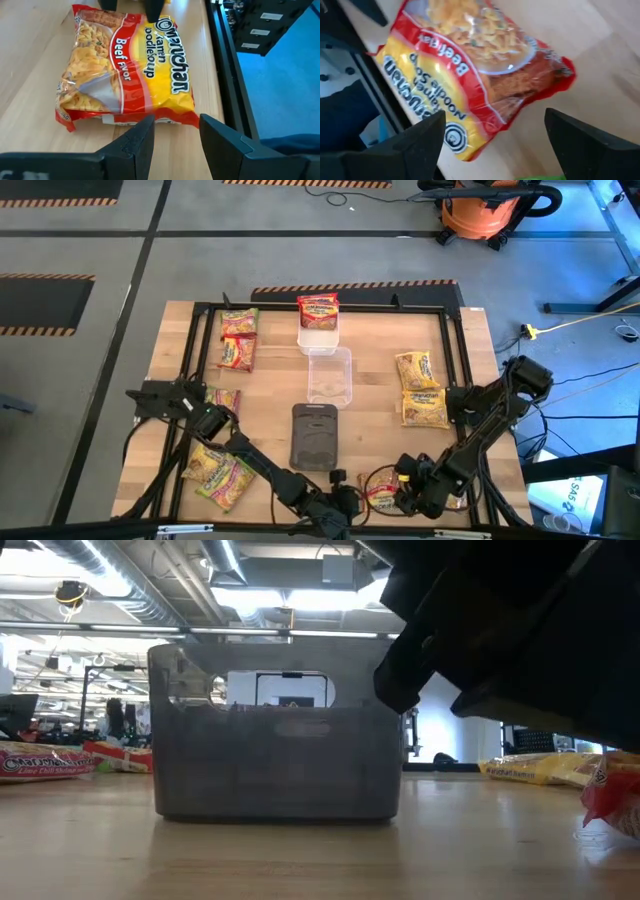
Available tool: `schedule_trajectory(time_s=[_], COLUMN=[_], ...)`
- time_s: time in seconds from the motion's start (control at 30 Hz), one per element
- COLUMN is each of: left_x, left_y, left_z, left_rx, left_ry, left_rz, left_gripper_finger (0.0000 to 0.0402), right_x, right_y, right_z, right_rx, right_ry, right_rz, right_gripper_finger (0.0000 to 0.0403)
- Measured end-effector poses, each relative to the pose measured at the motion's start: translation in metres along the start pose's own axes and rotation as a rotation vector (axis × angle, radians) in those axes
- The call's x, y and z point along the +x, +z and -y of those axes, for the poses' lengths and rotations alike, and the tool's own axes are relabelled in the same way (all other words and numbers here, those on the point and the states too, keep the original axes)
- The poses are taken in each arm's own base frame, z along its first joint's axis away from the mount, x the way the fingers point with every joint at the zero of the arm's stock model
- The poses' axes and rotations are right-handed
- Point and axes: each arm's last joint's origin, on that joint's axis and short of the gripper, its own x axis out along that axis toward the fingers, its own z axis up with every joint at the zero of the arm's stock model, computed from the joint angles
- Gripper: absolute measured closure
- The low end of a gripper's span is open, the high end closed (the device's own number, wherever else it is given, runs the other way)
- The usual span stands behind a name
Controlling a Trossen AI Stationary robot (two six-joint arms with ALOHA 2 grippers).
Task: Sort Maruchan noodles
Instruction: Put the red noodle pack into the white bin
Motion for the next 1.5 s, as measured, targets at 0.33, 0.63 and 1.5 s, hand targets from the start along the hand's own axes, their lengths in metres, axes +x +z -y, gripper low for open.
schedule_trajectory(time_s=[0.33,0.63,1.5], left_x=[0.003,0.007,0.011], left_y=[-0.003,0.000,0.008], left_z=[-0.010,-0.016,-0.023], left_rx=[0.023,0.012,-0.009], left_ry=[0.041,0.019,0.065], left_rz=[-0.055,-0.072,-0.008], left_gripper_finger=[0.0253,0.0253,0.0253], right_x=[0.017,0.023,0.017], right_y=[-0.004,-0.002,0.005], right_z=[-0.002,-0.008,-0.027], right_rx=[-0.011,-0.041,-0.156], right_ry=[0.006,0.067,0.173], right_rz=[0.003,0.135,0.356], right_gripper_finger=[0.0099,0.0100,0.0113])
